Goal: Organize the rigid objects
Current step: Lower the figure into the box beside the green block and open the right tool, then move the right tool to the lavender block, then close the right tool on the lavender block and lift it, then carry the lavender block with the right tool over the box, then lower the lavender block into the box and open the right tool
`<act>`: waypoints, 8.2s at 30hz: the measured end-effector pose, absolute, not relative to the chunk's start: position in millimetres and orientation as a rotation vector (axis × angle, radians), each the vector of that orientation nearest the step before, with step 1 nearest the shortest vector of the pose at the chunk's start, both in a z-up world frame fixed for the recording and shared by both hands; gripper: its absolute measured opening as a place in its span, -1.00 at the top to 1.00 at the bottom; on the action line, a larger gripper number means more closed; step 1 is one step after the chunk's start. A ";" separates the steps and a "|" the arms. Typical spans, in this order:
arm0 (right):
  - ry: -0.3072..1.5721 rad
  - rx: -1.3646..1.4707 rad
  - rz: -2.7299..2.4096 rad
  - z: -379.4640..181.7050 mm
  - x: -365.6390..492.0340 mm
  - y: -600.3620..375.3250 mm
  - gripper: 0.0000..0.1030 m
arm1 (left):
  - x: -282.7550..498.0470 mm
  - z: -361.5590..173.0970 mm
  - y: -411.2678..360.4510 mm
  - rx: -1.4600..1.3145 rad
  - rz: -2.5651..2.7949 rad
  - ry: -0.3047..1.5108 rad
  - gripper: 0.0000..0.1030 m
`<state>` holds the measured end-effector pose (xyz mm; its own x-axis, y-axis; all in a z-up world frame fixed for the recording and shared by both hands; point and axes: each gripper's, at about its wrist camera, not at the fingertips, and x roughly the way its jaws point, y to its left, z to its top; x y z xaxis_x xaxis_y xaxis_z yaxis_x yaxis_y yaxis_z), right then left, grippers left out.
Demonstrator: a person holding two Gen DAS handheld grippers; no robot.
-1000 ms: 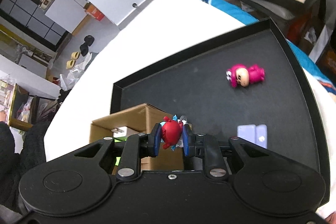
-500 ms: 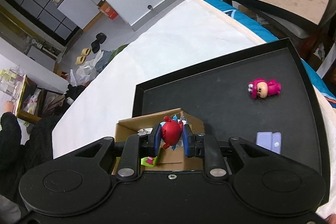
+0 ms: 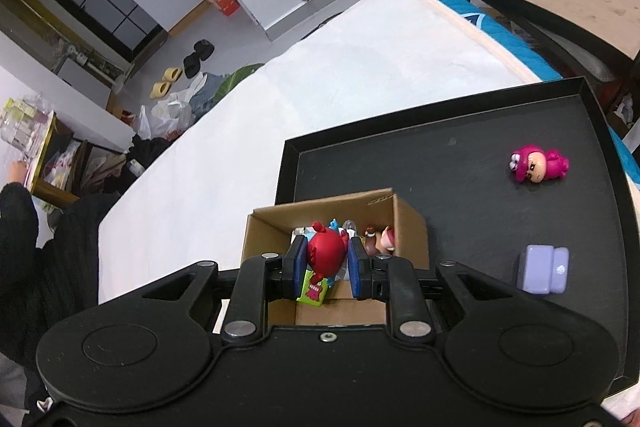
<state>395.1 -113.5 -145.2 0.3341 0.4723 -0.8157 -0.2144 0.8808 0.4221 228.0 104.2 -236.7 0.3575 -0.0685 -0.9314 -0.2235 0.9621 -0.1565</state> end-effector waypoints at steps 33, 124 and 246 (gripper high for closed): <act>1.279 -0.005 0.448 -211.1 387.2 -51.2 0.15 | 230.5 -236.6 108.4 -0.280 0.099 1.210 0.75; 1.110 0.022 0.242 -267.8 388.3 -219.4 -0.54 | 241.4 -233.0 73.6 -0.080 0.200 1.272 0.79; 1.200 -0.431 0.473 -215.8 357.4 -29.2 0.10 | 225.1 -225.4 102.6 -0.212 0.119 1.184 0.76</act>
<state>357.4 -29.2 -215.8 0.2887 0.1186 -0.9500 -0.5614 0.8248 -0.0676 225.1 102.6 -225.4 0.3741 -0.0187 -0.9272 -0.2036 0.9738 -0.1018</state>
